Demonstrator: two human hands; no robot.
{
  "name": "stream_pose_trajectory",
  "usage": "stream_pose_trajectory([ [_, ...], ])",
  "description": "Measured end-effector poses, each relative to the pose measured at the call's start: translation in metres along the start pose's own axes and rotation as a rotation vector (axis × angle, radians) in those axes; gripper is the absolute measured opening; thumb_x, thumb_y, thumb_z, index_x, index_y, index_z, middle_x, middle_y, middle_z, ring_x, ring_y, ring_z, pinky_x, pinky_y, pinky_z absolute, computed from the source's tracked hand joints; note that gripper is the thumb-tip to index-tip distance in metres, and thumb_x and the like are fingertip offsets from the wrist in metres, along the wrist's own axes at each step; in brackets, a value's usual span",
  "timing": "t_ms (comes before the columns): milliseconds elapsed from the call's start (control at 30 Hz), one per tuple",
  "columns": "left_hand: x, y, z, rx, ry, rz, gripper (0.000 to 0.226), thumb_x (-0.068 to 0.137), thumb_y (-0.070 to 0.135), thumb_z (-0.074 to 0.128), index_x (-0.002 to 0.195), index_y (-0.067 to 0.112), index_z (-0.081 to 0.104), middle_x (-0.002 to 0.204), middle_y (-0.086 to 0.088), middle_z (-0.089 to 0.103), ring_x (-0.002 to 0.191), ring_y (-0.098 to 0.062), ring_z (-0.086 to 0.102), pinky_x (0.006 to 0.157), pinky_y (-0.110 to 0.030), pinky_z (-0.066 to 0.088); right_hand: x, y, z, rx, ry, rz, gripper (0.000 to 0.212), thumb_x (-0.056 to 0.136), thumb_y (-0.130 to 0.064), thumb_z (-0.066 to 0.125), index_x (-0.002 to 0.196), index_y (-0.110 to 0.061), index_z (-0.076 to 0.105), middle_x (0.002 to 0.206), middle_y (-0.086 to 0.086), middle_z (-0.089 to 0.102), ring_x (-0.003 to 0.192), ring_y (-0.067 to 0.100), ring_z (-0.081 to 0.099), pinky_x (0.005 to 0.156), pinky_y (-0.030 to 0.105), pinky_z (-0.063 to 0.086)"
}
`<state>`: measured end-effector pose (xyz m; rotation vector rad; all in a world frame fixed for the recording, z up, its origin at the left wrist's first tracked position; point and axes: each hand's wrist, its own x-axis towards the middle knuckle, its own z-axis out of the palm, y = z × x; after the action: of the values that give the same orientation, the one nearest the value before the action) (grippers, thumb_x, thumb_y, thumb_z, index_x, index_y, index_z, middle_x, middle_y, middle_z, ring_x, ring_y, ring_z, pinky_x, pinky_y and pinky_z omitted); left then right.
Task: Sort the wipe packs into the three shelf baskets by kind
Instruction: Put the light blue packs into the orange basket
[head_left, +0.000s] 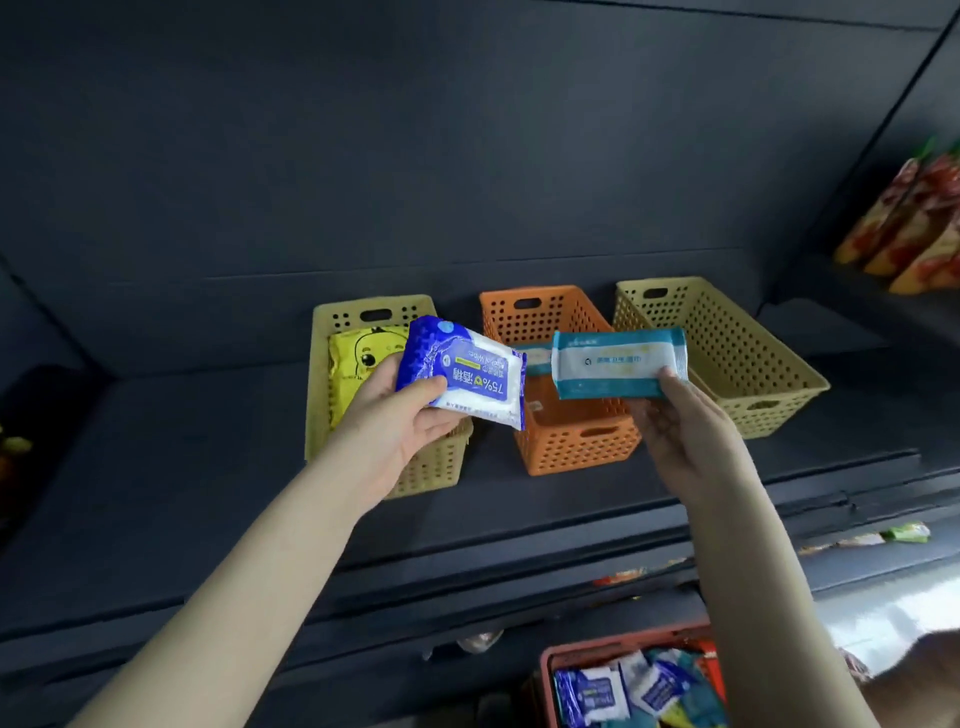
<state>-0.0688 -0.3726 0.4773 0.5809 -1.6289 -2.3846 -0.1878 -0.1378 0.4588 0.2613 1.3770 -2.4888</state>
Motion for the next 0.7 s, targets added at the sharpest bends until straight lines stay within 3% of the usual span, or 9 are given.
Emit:
stream_pose_trajectory([
  [167, 0.066, 0.007, 0.008, 0.010, 0.060, -0.022, 0.029, 0.093, 0.003, 0.054, 0.118, 0.017, 0.054, 0.116, -0.011, 0.067, 0.099, -0.031, 0.069, 0.091, -0.048, 0.052, 0.094, -0.006, 0.029, -0.158, 0.056, 0.116, 0.022, 0.092, -0.016, 0.062, 0.112, -0.006, 0.062, 0.114, 0.015, 0.065, 0.099, 0.019, 0.065, 0.062, 0.021, 0.058],
  [333, 0.114, 0.001, 0.018, -0.086, 0.156, -0.076, 0.029, 0.094, 0.003, 0.053, 0.121, 0.014, 0.052, 0.113, -0.013, 0.067, 0.098, -0.034, 0.069, 0.089, -0.052, 0.052, 0.173, 0.017, 0.054, -0.311, 0.064, 0.242, 0.002, 0.095, -0.010, 0.056, 0.093, -0.010, 0.057, 0.120, 0.017, 0.059, 0.097, 0.024, 0.062, 0.059, 0.025, 0.059],
  [400, 0.128, -0.002, 0.017, -0.130, 0.195, -0.098, 0.024, 0.094, 0.003, 0.053, 0.116, 0.014, 0.052, 0.112, -0.014, 0.068, 0.097, -0.035, 0.069, 0.089, -0.054, 0.052, 0.196, 0.031, 0.064, -0.385, 0.029, 0.285, 0.010, 0.097, -0.007, 0.052, 0.106, -0.007, 0.056, 0.131, 0.020, 0.054, 0.090, 0.021, 0.062, 0.057, 0.022, 0.058],
  [500, 0.139, -0.004, 0.014, -0.145, 0.235, -0.119, 0.026, 0.094, 0.004, 0.054, 0.119, 0.011, 0.052, 0.114, -0.016, 0.068, 0.098, -0.036, 0.069, 0.091, -0.056, 0.050, 0.213, 0.049, 0.070, -0.463, 0.120, 0.374, 0.032, 0.098, -0.008, 0.050, 0.129, -0.002, 0.050, 0.128, 0.021, 0.057, 0.105, 0.025, 0.063, 0.062, 0.026, 0.059],
  [567, 0.143, -0.004, 0.010, -0.142, 0.249, -0.125, 0.030, 0.094, 0.006, 0.054, 0.123, 0.010, 0.051, 0.115, -0.017, 0.067, 0.099, -0.036, 0.068, 0.092, -0.056, 0.050, 0.218, 0.056, 0.072, -0.460, 0.143, 0.430, 0.030, 0.098, -0.010, 0.050, 0.127, -0.004, 0.052, 0.127, 0.020, 0.058, 0.104, 0.024, 0.063, 0.063, 0.027, 0.056],
  [633, 0.146, -0.004, 0.005, -0.145, 0.256, -0.133, 0.033, 0.094, 0.007, 0.055, 0.126, 0.009, 0.049, 0.117, -0.018, 0.066, 0.100, -0.036, 0.068, 0.093, -0.057, 0.049, 0.222, 0.057, 0.071, -0.464, 0.162, 0.439, 0.029, 0.099, -0.013, 0.050, 0.127, -0.006, 0.053, 0.124, 0.018, 0.060, 0.087, 0.017, 0.063, 0.058, 0.025, 0.055],
  [700, 0.148, -0.005, 0.002, -0.151, 0.254, -0.142, 0.034, 0.094, 0.007, 0.055, 0.127, 0.008, 0.048, 0.119, -0.018, 0.065, 0.101, -0.037, 0.067, 0.094, -0.058, 0.049, 0.225, 0.059, 0.069, -0.461, 0.199, 0.408, 0.030, 0.099, -0.013, 0.050, 0.128, -0.007, 0.053, 0.120, 0.017, 0.061, 0.081, 0.014, 0.063, 0.062, 0.024, 0.056],
])
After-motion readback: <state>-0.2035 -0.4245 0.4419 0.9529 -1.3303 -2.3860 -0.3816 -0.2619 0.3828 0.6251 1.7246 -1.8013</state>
